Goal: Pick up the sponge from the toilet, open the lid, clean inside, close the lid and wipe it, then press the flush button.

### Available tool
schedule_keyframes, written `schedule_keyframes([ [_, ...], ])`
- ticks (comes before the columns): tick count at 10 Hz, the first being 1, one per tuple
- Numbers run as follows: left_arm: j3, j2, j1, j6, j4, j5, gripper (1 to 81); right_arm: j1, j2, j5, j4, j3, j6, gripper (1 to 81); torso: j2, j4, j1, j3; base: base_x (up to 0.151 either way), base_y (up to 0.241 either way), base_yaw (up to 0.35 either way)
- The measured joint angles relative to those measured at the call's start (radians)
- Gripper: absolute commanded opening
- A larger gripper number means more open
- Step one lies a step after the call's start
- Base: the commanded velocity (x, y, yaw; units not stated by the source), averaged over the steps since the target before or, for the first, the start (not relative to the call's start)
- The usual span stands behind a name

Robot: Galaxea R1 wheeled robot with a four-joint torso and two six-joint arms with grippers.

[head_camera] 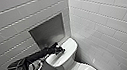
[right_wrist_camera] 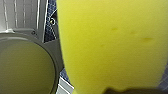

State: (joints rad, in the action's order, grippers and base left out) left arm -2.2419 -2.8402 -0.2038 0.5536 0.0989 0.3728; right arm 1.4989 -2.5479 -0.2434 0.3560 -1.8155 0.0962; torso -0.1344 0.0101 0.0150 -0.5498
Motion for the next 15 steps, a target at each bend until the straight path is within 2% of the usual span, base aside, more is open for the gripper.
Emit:
schedule_keyframes([
  [4, -0.031, -0.023, -0.007, 0.0, -0.033, -0.004, 1.0, 0.0, -0.009, 0.0, 0.0, 0.0, 0.0, 1.0, 0.0, 0.0, 0.001, -0.005, 0.0, 0.0, 0.0],
  [10, -0.214, -0.142, -0.002, 0.001, -0.119, -0.014, 1.0, 0.003, -0.04, -0.001, 0.0, -0.014, 0.0, 1.0, 0.0, 0.0, 0.001, -0.005, 0.0, 0.0, 0.0],
  [15, -0.203, -0.133, -0.016, 0.0, -0.163, -0.014, 1.0, 0.003, -0.051, -0.001, 0.0, -0.036, 0.0, 1.0, 0.0, 0.0, 0.001, -0.005, 0.0, 0.0, 0.0],
])
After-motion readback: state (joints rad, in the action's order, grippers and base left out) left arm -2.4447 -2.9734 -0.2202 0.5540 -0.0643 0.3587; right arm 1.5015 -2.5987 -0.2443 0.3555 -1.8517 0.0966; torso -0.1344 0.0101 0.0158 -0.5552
